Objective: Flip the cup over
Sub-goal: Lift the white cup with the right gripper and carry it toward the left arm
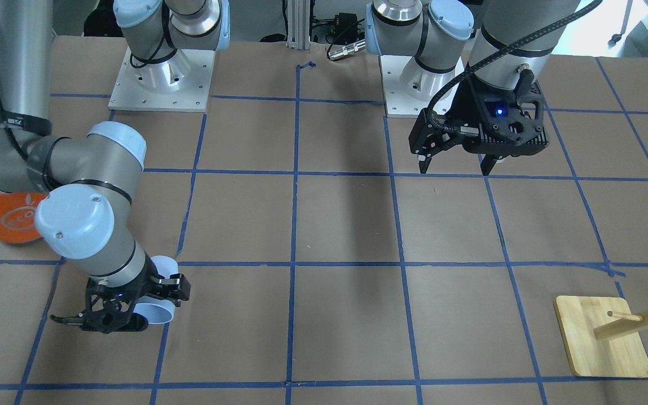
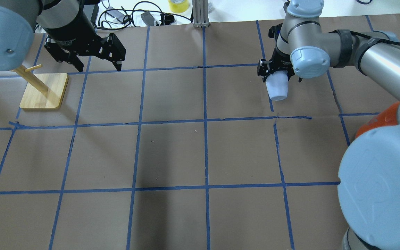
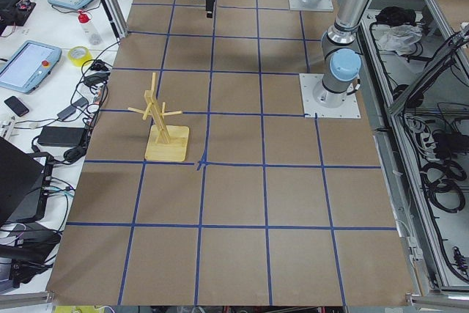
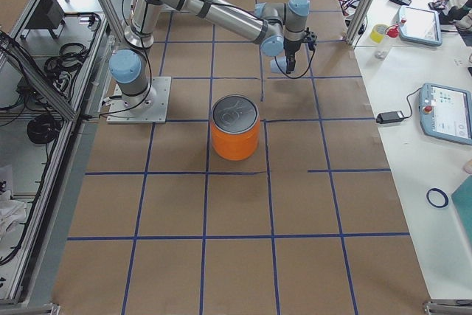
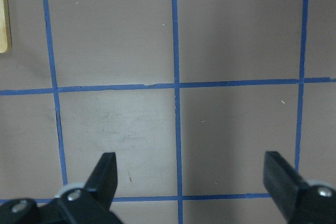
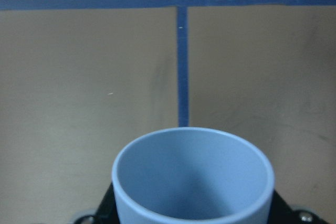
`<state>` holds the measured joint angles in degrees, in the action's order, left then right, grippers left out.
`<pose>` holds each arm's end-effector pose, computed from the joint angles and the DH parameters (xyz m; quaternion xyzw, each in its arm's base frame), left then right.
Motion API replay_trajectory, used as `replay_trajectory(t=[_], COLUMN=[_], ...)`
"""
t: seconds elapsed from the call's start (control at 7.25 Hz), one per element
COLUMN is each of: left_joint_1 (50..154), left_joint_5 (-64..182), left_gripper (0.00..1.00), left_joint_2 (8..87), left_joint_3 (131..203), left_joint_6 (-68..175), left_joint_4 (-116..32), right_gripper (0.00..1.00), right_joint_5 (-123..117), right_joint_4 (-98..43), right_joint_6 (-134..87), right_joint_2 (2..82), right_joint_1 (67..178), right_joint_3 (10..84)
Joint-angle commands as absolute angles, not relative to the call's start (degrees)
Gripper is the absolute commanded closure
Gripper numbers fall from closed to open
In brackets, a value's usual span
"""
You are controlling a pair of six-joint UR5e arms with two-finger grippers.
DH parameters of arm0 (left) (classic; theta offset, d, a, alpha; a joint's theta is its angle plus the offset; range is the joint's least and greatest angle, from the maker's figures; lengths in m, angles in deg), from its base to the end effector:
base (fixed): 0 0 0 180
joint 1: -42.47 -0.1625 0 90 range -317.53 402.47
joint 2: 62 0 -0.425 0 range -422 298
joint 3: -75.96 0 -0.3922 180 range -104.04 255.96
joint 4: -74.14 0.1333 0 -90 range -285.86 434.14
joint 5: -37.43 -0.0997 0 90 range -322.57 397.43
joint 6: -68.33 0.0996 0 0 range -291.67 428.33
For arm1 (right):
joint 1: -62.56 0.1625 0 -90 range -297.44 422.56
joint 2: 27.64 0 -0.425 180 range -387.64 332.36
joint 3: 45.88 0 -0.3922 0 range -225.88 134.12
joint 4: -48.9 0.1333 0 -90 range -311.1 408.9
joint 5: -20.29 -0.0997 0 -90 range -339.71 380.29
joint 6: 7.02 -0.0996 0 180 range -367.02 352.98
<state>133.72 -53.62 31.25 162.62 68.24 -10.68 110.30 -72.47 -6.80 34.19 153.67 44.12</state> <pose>-0.1429 -0.5217 0.4974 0.0097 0.9989 -0.0461 0.0086 0.1459 -0.6488 0.2581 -0.0116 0.9995 -0.0279 0.0001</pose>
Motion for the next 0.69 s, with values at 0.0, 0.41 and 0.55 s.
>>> replay_trajectory(t=[0.0, 0.41, 0.55], left_joint_1=[133.71, 133.71, 133.71], left_joint_5=[-53.63, -53.63, -53.63], left_gripper=[0.0, 0.0, 0.0], left_joint_2=[31.25, 31.25, 31.25], left_joint_3=[162.62, 162.62, 162.62], left_joint_6=[68.24, 68.24, 68.24], left_joint_4=[-10.68, -10.68, -10.68], right_gripper=[1.0, 1.0, 1.0], right_joint_5=[109.24, 108.19, 105.48], right_joint_4=[-72.12, -74.39, -76.23], right_joint_6=[-6.15, 13.55, 20.76], right_joint_2=[35.12, 34.68, 34.33], right_joint_1=[161.4, 167.57, 170.02], right_joint_3=[44.12, 44.12, 44.12])
